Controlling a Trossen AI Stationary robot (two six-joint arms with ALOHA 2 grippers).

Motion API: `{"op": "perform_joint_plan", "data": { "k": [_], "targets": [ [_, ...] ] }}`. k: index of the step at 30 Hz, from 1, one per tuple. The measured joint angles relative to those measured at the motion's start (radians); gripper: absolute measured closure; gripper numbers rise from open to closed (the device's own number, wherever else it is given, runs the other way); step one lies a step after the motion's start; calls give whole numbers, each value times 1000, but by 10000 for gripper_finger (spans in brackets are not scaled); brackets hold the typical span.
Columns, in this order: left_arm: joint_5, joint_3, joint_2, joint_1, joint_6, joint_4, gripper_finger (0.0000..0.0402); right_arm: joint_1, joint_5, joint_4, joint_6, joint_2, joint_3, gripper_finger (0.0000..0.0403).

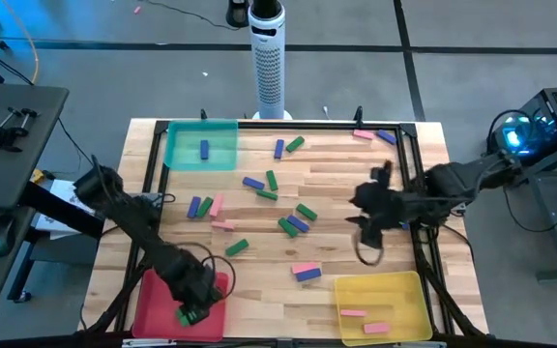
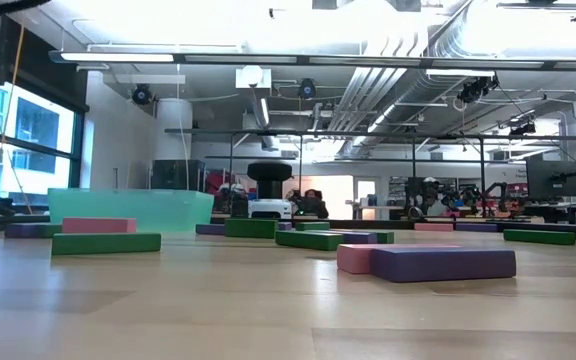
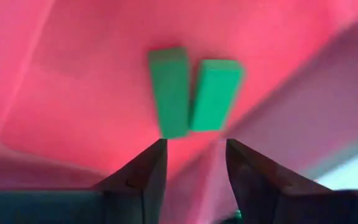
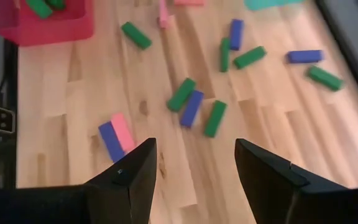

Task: Sort blocks
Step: Put the green block into the red bin, then put the blue block into the blue bin

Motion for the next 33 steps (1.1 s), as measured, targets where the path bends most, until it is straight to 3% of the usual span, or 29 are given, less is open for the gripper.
{"op": "perform_joint_plan", "data": {
  "k": [7,13,18,24,30,33],
  "targets": [
    [-12,0,-176,141,133,44,231,112,191,-66,86,-29,0,208],
    [-232,1,-201,284,546,308,230,149,247,-65,217,-29,0,208],
    [-466,1,-103,365,868,641,229,183,326,-44,361,-28,0,208],
    [-499,19,98,416,991,1085,229,218,379,27,516,-20,0,208],
    [-551,223,289,370,1036,1048,229,234,365,63,644,40,0,208],
    [-625,353,354,359,974,952,229,223,267,-13,783,74,0,208]
  ]
}}
